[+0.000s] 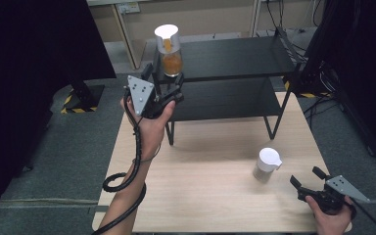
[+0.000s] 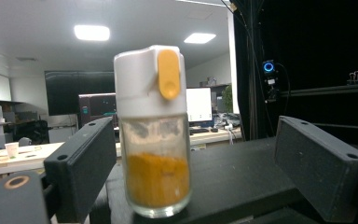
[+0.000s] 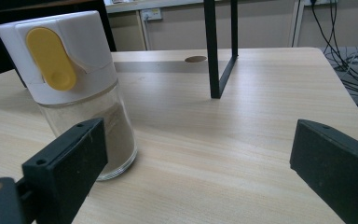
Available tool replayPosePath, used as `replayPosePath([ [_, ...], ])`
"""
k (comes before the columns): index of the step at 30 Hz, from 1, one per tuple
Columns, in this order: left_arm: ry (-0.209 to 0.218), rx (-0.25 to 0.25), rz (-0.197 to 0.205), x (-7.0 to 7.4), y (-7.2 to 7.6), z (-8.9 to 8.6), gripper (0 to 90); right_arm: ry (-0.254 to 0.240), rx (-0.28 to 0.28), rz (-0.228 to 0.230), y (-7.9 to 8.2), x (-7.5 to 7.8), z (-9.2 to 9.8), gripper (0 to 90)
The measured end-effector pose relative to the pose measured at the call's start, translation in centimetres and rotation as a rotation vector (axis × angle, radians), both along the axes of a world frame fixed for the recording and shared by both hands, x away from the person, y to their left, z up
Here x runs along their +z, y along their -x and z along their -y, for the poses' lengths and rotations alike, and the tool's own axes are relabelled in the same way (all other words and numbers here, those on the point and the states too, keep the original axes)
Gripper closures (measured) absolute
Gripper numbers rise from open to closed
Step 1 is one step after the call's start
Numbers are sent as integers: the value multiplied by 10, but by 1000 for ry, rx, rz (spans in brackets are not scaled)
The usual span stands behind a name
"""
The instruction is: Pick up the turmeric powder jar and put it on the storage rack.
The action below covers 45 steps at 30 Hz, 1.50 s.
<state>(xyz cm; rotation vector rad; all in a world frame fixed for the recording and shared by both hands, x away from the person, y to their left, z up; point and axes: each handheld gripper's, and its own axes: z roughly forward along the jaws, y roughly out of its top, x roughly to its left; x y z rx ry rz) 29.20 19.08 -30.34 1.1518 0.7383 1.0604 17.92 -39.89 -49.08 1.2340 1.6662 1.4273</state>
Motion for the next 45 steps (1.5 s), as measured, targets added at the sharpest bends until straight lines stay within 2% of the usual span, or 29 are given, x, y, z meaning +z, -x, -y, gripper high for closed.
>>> replayPosePath([
  [9,5,-17,-10,-15,10,-2,128,-1,2,1,0,0,0,43],
  [17,-5,-12,-6,-41,23,-5,128,1,2,3,0,0,0,43],
  [33,5,-29,-60,-80,38,-9,127,0,3,2,0,0,0,43],
  [45,16,-47,-142,-114,51,-12,123,2,3,2,0,0,-1,43],
])
